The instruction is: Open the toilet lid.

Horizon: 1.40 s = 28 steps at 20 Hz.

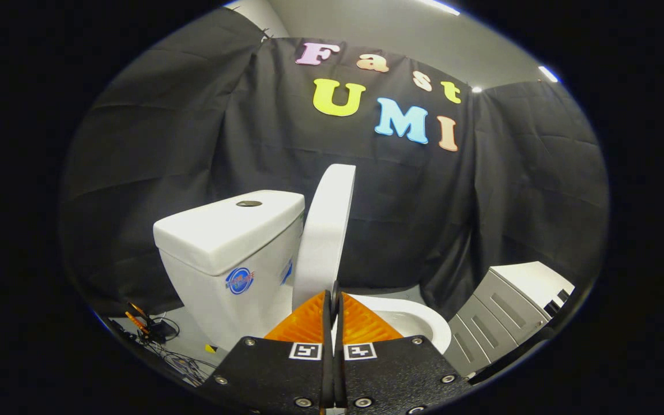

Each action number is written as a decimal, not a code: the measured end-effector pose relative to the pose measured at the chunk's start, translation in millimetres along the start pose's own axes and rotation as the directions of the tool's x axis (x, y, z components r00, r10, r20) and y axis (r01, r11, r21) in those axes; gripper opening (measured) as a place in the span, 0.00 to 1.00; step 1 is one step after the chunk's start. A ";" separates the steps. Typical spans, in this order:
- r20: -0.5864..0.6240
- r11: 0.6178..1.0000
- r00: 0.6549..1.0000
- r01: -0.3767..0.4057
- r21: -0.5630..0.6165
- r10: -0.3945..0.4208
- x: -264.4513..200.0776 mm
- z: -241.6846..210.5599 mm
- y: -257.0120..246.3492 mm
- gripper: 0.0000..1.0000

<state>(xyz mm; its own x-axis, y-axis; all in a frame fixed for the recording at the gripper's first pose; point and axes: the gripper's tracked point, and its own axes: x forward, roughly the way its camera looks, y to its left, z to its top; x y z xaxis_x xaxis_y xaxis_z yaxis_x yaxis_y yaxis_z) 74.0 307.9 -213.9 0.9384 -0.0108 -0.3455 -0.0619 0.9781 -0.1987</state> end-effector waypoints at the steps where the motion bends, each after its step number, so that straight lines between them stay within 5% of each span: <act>1: -0.002 1.000 1.000 -0.006 -0.004 0.006 1.7 -0.7 5.2 0.00; 12: -0.007 0.994 0.997 -0.075 -0.085 0.075 2.2 10.9 50.9 0.00; 17: 0.006 0.983 0.999 -0.043 -0.178 0.045 2.0 13.6 54.7 0.00; 25: -0.018 0.989 0.995 -0.097 -0.115 0.096 5.5 10.2 60.0 0.01; 28: -0.062 0.977 0.985 -0.170 -0.130 0.163 3.1 3.7 60.9 0.21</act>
<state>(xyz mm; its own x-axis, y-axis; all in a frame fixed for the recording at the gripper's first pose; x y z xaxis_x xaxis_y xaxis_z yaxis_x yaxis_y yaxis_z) 74.4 368.2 -223.7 0.8927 0.1358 -0.4297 -0.2640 0.9304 -0.2545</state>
